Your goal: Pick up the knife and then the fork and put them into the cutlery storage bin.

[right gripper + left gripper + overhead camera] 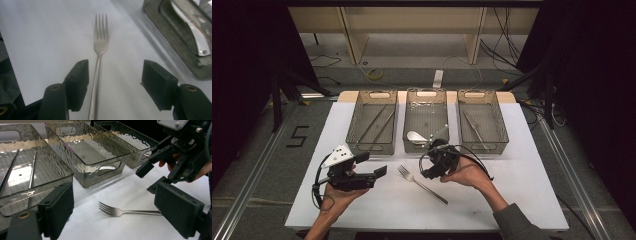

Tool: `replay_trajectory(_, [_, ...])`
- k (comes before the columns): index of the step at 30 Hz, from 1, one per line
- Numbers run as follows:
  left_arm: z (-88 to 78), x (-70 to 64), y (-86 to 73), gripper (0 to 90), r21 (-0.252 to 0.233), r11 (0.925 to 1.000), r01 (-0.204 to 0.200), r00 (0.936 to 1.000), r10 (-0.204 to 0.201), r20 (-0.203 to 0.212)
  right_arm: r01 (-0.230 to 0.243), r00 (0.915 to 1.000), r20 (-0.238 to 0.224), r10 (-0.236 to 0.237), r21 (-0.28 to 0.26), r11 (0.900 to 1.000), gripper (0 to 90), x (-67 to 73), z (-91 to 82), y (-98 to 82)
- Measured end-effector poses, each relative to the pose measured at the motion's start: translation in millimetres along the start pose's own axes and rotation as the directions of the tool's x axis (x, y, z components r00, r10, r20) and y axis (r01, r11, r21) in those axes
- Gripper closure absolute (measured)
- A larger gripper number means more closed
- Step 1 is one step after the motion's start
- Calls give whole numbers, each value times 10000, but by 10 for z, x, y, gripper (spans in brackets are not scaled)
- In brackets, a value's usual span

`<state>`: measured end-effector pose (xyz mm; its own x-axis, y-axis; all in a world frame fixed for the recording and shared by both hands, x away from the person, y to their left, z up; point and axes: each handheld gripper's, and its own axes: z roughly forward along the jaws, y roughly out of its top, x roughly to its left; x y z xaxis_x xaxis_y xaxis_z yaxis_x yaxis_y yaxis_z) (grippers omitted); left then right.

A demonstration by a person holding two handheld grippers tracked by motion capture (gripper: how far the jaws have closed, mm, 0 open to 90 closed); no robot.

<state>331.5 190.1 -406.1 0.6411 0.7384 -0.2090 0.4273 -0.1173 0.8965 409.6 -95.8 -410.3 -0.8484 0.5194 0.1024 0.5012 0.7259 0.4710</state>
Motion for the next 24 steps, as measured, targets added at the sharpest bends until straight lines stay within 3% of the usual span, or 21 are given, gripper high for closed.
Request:
replay_trajectory(14, [1, -1, 0, 154, 10, 10000, -13, 10000, 13, 6, 340, 9992, -206, -330, 470, 9983, 420, 81, 176, -5])
replay_trajectory(24, [1, -4, 0, 154, 20, 10000, -33, 10000, 33, 7, 529, 9984, -265, -506, 916, 9944, 501, 128, 279, -8])
